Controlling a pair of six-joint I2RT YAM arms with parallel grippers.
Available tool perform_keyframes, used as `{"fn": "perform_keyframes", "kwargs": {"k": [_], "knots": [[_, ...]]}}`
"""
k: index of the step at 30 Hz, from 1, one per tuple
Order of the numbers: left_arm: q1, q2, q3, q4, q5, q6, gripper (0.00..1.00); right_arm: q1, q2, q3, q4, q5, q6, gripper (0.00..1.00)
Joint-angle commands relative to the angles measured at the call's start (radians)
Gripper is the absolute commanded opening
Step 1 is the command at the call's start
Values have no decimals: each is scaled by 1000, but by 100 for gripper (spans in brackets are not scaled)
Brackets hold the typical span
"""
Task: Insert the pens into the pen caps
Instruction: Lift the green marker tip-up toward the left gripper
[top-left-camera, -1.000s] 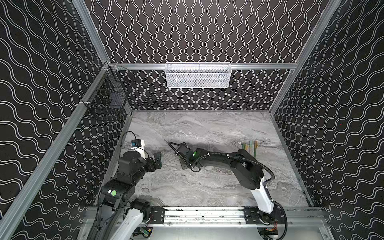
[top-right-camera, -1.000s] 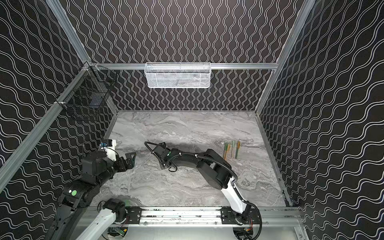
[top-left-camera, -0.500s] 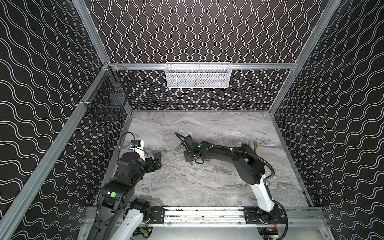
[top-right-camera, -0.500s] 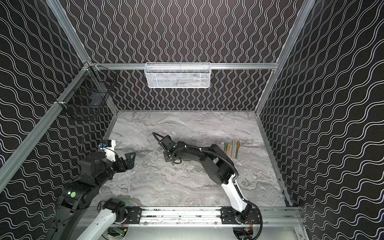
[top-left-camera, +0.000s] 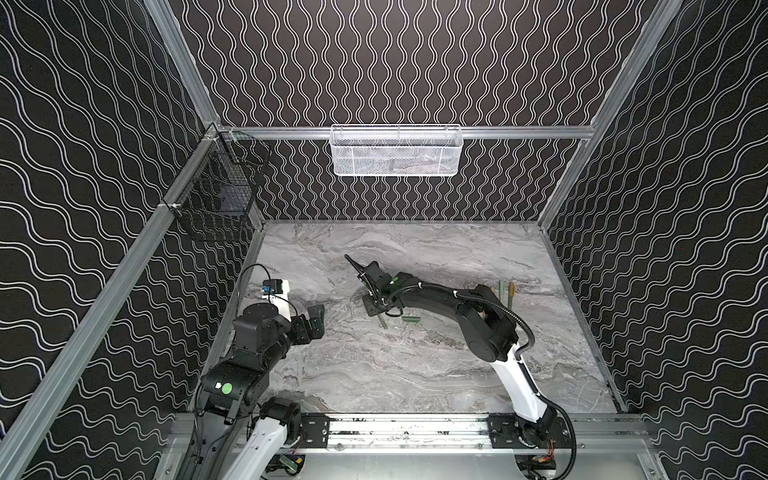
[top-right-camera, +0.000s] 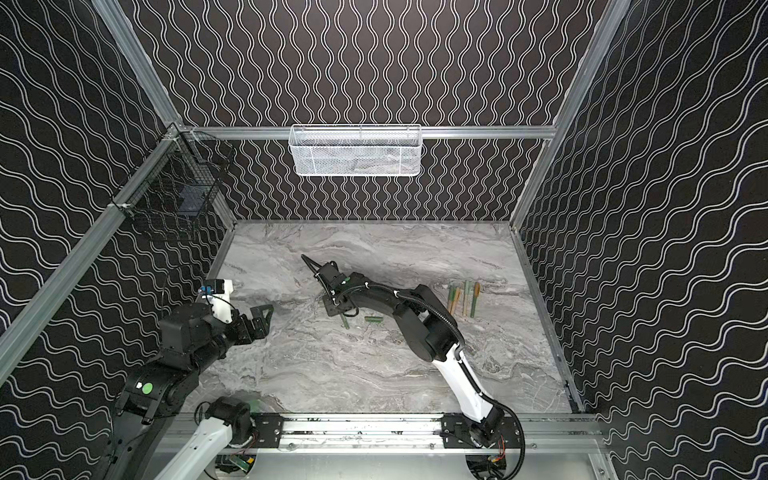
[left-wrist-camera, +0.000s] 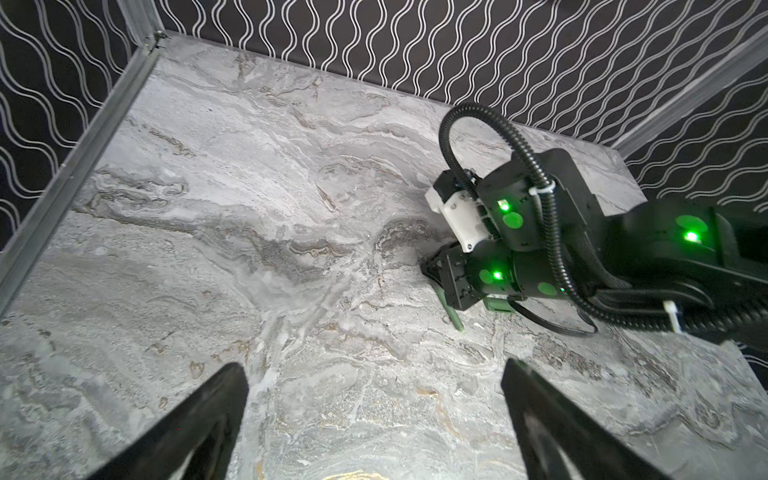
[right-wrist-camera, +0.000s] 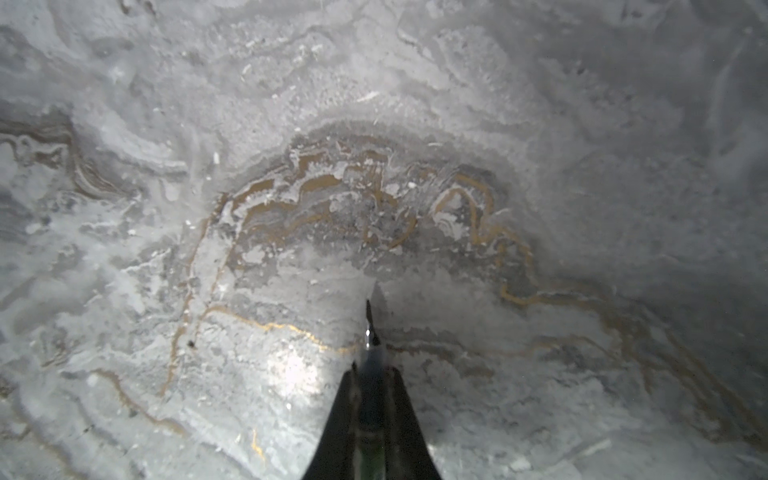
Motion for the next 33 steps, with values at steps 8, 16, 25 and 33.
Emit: {"fn": "perform_keyframes", "kwargs": {"k": [8,16,25,33], "knots": [[7,-7,-16,88,159,38,99,-27,-203,-204,94,-151,-26,6],[6,28,-32,157,371,58,99,-30,-525,-496,472,-273,-28,6],[7,55,-74,298,707,41,97,-24,-761,-669,779,-428,5,8],[7,41,-105,388,833,15,96,-2,-855,-721,986,-545,85,7]]}}
